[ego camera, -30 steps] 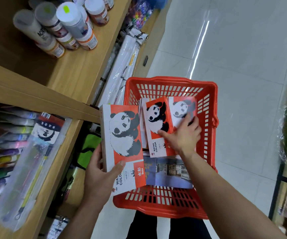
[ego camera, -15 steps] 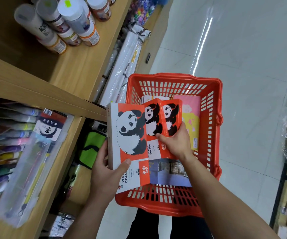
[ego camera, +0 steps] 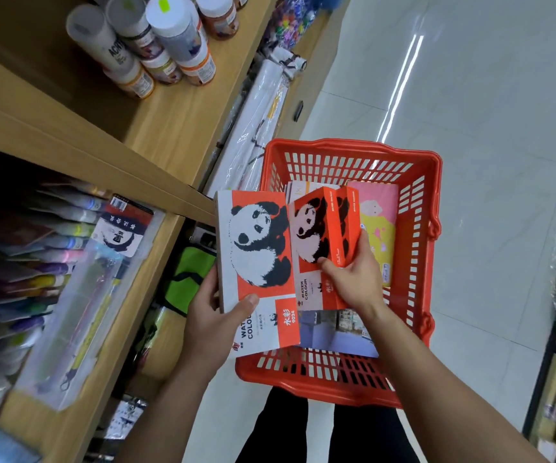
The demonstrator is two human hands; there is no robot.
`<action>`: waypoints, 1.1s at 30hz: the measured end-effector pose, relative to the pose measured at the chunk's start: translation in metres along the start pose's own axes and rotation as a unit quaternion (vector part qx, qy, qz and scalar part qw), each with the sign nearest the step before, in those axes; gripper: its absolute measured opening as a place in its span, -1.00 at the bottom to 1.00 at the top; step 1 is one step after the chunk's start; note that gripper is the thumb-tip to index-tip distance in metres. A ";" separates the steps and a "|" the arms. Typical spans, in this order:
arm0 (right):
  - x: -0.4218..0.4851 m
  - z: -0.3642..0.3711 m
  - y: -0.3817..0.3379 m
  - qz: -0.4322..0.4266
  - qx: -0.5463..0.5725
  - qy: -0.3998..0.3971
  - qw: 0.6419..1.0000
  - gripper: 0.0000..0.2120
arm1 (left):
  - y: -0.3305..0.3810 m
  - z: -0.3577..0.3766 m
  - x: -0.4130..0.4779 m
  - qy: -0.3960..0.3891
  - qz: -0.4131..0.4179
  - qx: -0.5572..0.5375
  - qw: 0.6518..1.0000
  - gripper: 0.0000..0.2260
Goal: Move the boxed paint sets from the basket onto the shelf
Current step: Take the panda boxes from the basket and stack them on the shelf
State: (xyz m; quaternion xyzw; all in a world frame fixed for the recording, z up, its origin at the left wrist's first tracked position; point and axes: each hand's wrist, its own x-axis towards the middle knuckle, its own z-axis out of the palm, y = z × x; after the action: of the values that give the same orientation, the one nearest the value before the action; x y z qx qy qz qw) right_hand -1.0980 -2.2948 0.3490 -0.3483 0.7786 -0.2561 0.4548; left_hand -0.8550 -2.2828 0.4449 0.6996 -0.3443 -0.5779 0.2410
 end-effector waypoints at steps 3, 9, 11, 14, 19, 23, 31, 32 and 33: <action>-0.033 -0.029 -0.003 0.018 0.059 0.029 0.998 -0.35 | 0.009 -0.002 -0.012 -0.019 0.009 -0.006 1.000 -0.49; -0.114 -0.094 -0.025 0.003 0.139 0.042 0.989 -0.42 | 0.036 -0.012 -0.060 -0.036 0.028 -0.011 0.999 -0.48; -0.138 -0.111 -0.036 -0.013 0.165 0.033 0.986 -0.47 | 0.046 -0.014 -0.081 -0.028 0.038 -0.027 0.999 -0.48; -0.166 -0.132 -0.055 -0.042 0.205 -0.005 0.978 -0.49 | 0.057 -0.015 -0.115 -0.019 0.057 -0.056 0.997 -0.42; -0.194 -0.155 -0.095 -0.105 0.224 -0.087 0.965 -0.36 | 0.074 -0.012 -0.188 0.041 0.105 -0.121 0.986 -0.49; -0.210 -0.174 -0.129 -0.167 0.220 -0.154 0.949 -0.48 | 0.077 -0.011 -0.255 0.116 0.150 -0.161 0.968 -0.44; -0.265 -0.176 -0.207 -0.243 0.220 -0.289 0.899 -0.54 | 0.074 -0.052 -0.358 0.250 0.214 -0.235 0.915 -0.42; -0.273 -0.171 -0.219 -0.250 0.214 -0.301 0.895 -0.55 | 0.074 -0.061 -0.366 0.270 0.227 -0.231 0.907 -0.39; -0.281 -0.164 -0.231 -0.257 0.211 -0.313 0.890 -0.56 | 0.074 -0.071 -0.374 0.290 0.239 -0.226 0.899 -0.37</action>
State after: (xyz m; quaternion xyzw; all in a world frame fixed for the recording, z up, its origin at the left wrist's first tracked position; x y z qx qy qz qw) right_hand -1.0752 -2.2084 0.7377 -0.4938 0.4070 -0.4000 0.6561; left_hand -0.8367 -2.0503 0.7547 0.6596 -0.2763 -0.3363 0.6128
